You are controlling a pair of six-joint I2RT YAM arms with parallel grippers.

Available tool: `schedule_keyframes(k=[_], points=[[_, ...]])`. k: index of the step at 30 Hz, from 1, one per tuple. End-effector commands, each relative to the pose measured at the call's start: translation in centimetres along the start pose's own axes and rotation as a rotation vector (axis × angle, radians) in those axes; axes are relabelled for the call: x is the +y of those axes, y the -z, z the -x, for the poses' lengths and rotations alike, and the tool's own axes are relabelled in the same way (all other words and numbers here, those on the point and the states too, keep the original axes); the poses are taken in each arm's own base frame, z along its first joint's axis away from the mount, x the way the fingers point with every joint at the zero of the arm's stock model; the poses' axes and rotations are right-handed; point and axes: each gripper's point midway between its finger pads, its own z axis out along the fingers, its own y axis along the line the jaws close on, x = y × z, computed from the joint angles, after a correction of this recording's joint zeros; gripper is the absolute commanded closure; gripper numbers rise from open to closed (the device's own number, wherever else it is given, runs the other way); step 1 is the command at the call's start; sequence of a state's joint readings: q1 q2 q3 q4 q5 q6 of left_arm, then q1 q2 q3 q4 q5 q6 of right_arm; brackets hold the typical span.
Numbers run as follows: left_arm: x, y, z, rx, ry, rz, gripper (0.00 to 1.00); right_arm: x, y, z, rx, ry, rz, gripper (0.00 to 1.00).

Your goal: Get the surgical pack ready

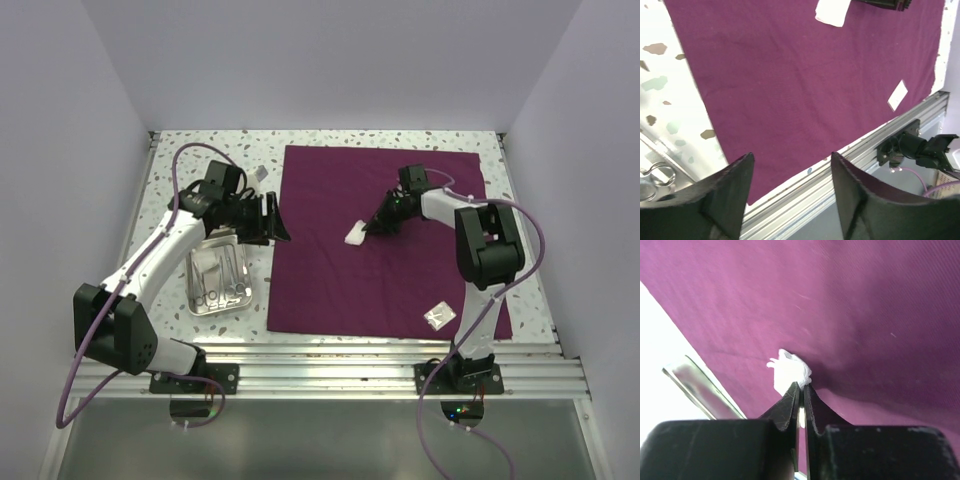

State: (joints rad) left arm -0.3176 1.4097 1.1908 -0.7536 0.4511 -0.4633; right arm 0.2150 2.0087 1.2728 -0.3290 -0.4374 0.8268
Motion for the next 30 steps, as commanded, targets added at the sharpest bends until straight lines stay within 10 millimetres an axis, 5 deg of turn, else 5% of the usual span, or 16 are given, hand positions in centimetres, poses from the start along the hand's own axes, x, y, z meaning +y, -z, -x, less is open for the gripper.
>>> schedule_keyframes(k=[1, 8, 16, 22, 30], points=[[-1.8, 0.0, 0.5, -0.024, -0.014, -0.096, 0.3, 2.7, 0.5, 1.4, -0.013, 0.074, 0.066, 1.0], [-4.7, -0.4, 2.7, -0.104, -0.096, -0.267, 0.18, 6.6, 2.0, 0.3, 0.121, 0.287, 0.242, 1.0], [-7.0, 0.6, 5.2, -0.333, -0.258, -0.415, 0.14, 11.0, 7.0, -5.2, 0.254, 0.455, 0.505, 1.0], [-7.3, -0.3, 2.9, -0.374, -0.358, -0.559, 0.13, 14.9, 11.2, -11.1, 0.361, 0.546, 0.648, 1.0], [-8.6, -0.4, 2.2, -0.362, -0.416, -0.654, 0.09, 16.0, 12.9, -13.6, 0.397, 0.575, 0.673, 1.0]])
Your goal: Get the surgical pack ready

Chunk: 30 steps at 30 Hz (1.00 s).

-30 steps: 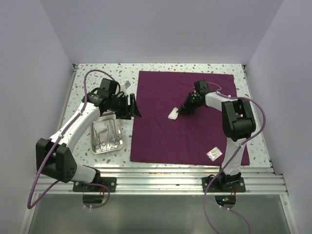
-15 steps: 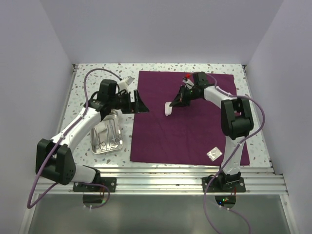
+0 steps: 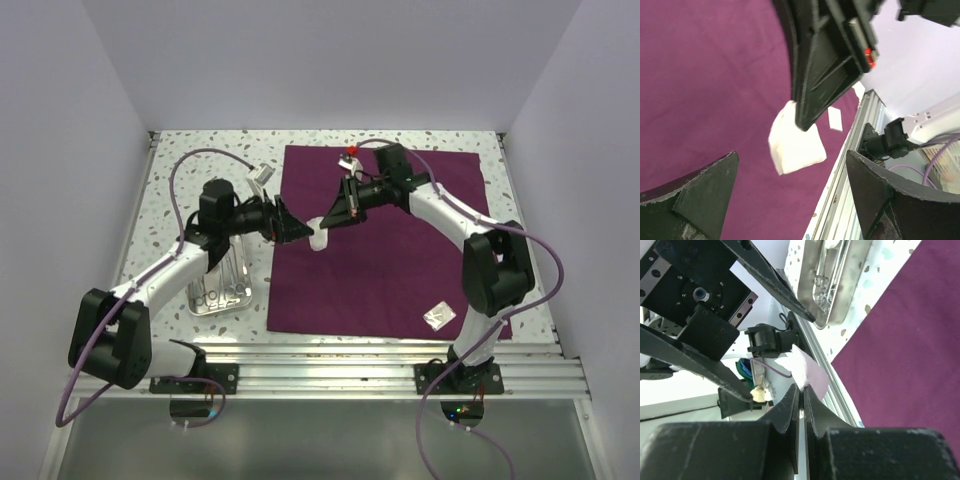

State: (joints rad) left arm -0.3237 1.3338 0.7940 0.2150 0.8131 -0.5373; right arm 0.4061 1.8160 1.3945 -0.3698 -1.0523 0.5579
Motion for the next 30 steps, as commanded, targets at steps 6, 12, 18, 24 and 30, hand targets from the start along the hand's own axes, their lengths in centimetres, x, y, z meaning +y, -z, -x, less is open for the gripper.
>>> schedule_keyframes(k=[6, 12, 18, 24, 30], points=[[-2.8, -0.3, 0.2, -0.028, -0.1, -0.158, 0.1, 3.7, 1.0, -0.5, 0.001, 0.023, 0.091, 1.0], [-3.9, -0.6, -0.2, -0.016, -0.102, -0.207, 0.13, 4.3, 1.1, -0.3, -0.006, 0.031, 0.101, 1.0], [-3.6, -0.9, -0.6, -0.009, -0.064, -0.203, 0.15, 5.0, 1.2, -0.4, -0.003, 0.039, 0.112, 1.0], [-3.1, -1.1, -0.8, -0.001, -0.044, -0.184, 0.18, 5.7, 1.5, -0.5, -0.007, 0.054, 0.119, 1.0], [-2.9, -1.6, -0.8, 0.018, -0.007, -0.188, 0.47, 6.0, 1.3, -0.8, 0.002, 0.055, 0.123, 1.0]])
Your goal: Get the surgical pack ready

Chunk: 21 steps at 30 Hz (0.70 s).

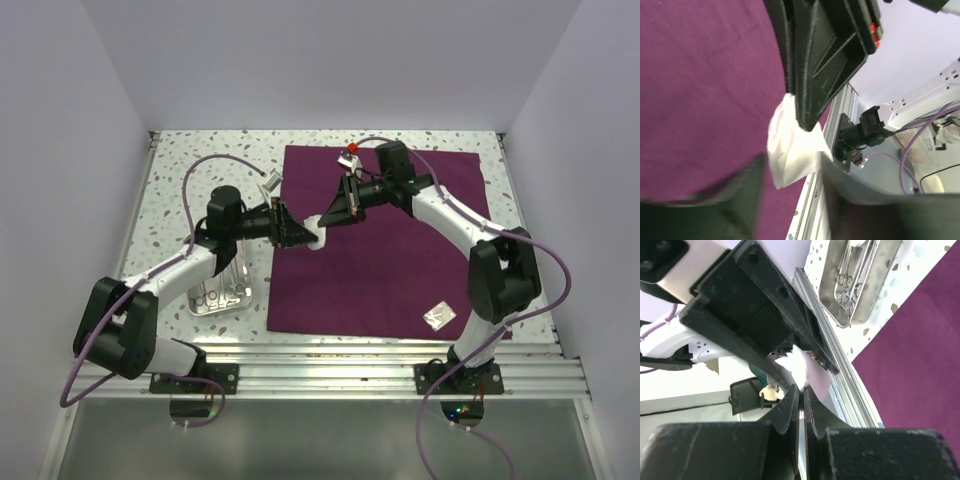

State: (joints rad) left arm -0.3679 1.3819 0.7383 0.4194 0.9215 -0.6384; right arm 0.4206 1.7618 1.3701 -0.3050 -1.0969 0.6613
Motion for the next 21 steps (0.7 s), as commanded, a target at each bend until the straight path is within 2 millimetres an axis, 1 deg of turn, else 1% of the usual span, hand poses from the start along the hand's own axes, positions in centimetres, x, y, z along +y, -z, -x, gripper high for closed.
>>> schedule_keyframes(k=[1, 2, 3, 6, 8, 9, 10, 11, 12, 14, 15, 16, 17, 18, 19, 21], points=[[-0.5, -0.5, 0.8, -0.007, -0.019, -0.033, 0.59, 3.0, 0.7, -0.3, 0.002, 0.068, 0.056, 1.0], [-0.4, -0.5, 0.8, -0.003, -0.008, -0.032, 0.65, 2.9, 0.7, -0.4, 0.005, 0.065, 0.056, 1.0], [-0.5, -0.5, 0.8, -0.004, -0.009, -0.033, 0.79, 2.9, 0.6, -0.4, 0.006, 0.07, 0.056, 1.0], [-0.6, -0.4, 0.9, -0.006, -0.004, -0.023, 1.0, 2.6, 0.5, -0.6, 0.011, 0.067, 0.046, 1.0], [-0.6, -0.1, 0.9, -0.01, 0.001, -0.011, 1.0, 2.4, 0.5, -0.5, 0.009, 0.063, 0.036, 1.0], [-0.5, -0.1, 1.0, -0.013, 0.005, 0.001, 1.0, 1.8, 0.4, -0.3, 0.004, 0.052, 0.012, 0.97], [0.5, 0.1, 0.9, -0.008, 0.026, 0.063, 1.0, 1.7, 0.4, 0.1, -0.002, 0.057, -0.011, 0.9], [1.4, 0.4, 0.8, -0.002, 0.047, 0.112, 1.0, 0.9, 0.5, -0.5, 0.022, 0.036, -0.052, 0.82], [2.0, 0.7, 0.7, 0.009, 0.061, 0.149, 1.0, 0.0, 0.5, -0.2, 0.007, 0.033, -0.112, 0.67], [4.2, 1.7, 0.2, 0.035, 0.081, 0.308, 1.0, -1.4, 0.9, -0.2, 0.016, -0.012, -0.204, 0.52], [5.2, 2.6, -0.7, 0.066, 0.116, 0.386, 1.0, -2.6, 1.2, 0.2, -0.005, -0.026, -0.266, 0.41], [6.4, 3.9, -1.5, 0.097, 0.141, 0.484, 1.0, -3.5, 1.5, 0.0, 0.003, -0.057, -0.321, 0.38], [7.1, 4.8, -1.9, 0.115, 0.155, 0.556, 1.0, -4.4, 1.9, 0.2, -0.012, -0.071, -0.381, 0.32], [7.6, 6.4, -3.4, 0.173, 0.204, 0.648, 1.0, -5.7, 2.6, 0.8, -0.044, -0.077, -0.47, 0.3], [8.5, 8.0, -2.8, 0.15, 0.186, 0.75, 1.0, -6.6, 3.4, 0.3, -0.038, -0.113, -0.536, 0.3], [9.4, 10.9, -3.2, 0.157, 0.208, 0.914, 1.0, -7.9, 4.1, 0.2, -0.053, -0.164, -0.594, 0.3]])
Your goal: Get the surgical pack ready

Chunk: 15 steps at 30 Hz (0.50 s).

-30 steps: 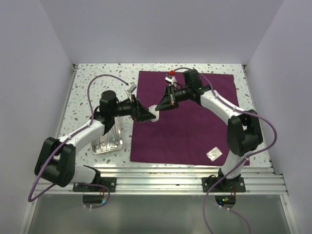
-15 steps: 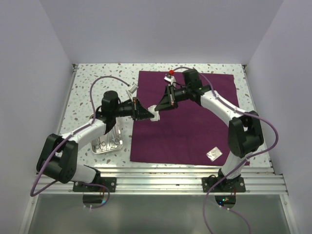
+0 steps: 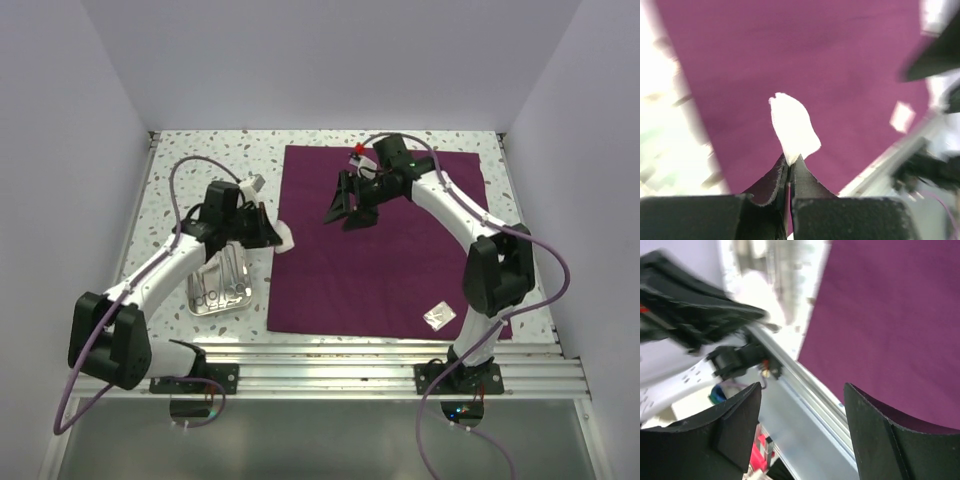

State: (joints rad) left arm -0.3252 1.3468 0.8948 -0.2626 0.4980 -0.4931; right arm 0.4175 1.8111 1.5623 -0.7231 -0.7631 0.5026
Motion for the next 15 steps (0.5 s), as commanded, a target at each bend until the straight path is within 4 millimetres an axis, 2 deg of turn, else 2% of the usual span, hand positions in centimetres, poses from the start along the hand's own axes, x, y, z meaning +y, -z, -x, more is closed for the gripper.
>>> schedule_keyframes(k=[1, 3, 4, 7, 9, 15], points=[[7.0, 6.1, -1.3, 0.033, 0.034, 0.497, 1.0, -5.5, 1.3, -0.8, 0.001, -0.133, -0.252, 0.3], [8.9, 8.3, -1.3, 0.027, 0.039, 0.65, 1.0, -6.2, 1.7, -0.8, -0.015, -0.178, -0.259, 0.29], [10.5, 10.5, -1.4, 0.033, 0.046, 0.799, 1.0, -6.9, 1.8, -0.9, -0.014, -0.207, -0.263, 0.3], [12.9, 13.0, -2.4, 0.099, 0.05, 1.012, 1.0, -7.4, 2.4, -0.8, -0.02, -0.22, -0.271, 0.29], [13.8, 13.5, -2.7, 0.134, 0.041, 1.075, 1.0, -7.6, 2.5, -1.0, -0.01, -0.219, -0.288, 0.29], [16.5, 14.4, -0.5, 0.181, -0.013, 1.326, 1.0, -8.1, 3.1, -1.1, -0.006, -0.209, -0.326, 0.29]])
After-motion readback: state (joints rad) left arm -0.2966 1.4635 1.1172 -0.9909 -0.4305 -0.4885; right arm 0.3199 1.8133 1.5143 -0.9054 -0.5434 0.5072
